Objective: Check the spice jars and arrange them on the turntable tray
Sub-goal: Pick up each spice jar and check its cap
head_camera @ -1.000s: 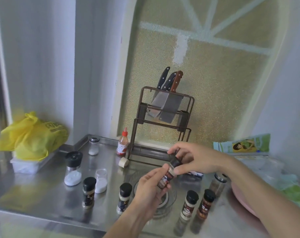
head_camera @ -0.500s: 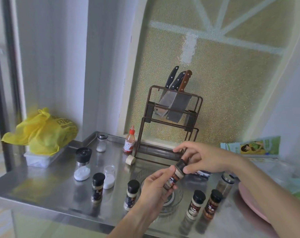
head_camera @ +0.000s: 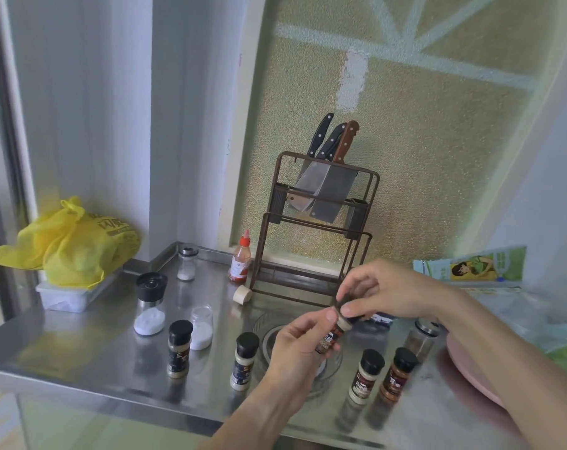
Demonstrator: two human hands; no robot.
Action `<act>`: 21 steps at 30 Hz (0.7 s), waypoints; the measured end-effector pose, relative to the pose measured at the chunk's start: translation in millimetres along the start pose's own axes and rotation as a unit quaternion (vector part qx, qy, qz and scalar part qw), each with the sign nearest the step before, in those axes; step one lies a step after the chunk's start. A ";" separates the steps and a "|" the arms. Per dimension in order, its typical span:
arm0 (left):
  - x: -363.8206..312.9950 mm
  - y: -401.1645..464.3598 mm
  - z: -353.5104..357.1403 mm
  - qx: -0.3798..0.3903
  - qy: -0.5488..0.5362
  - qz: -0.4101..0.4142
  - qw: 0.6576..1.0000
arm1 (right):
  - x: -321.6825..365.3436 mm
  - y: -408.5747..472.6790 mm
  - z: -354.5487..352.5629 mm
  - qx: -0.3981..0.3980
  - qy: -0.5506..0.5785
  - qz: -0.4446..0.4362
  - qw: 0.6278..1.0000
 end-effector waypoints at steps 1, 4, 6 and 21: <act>2.6 1.4 1.2 -0.014 0.004 0.012 1.000 | -2.0 0.3 1.4 -0.011 -0.006 -0.004 1.000; 10.8 4.5 4.8 -0.043 0.003 0.038 0.998 | -10.7 1.6 5.0 -0.037 -0.010 -0.001 0.999; 12.0 6.9 6.8 -0.043 0.038 0.053 0.997 | -18.7 4.0 5.7 -0.046 -0.022 0.007 0.999; 32.0 10.4 -10.2 -0.056 0.538 0.085 0.837 | -125.1 41.1 33.3 -0.123 -0.235 0.192 0.945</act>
Point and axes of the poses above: each hand's wrist, its own y-axis towards the middle knuckle, its own z-axis out of the palm, x = y × z, the point moved 2 cm from there along y, towards the middle knuckle, and after that the axes turned 4 degrees about y, right-handed, at the moved point
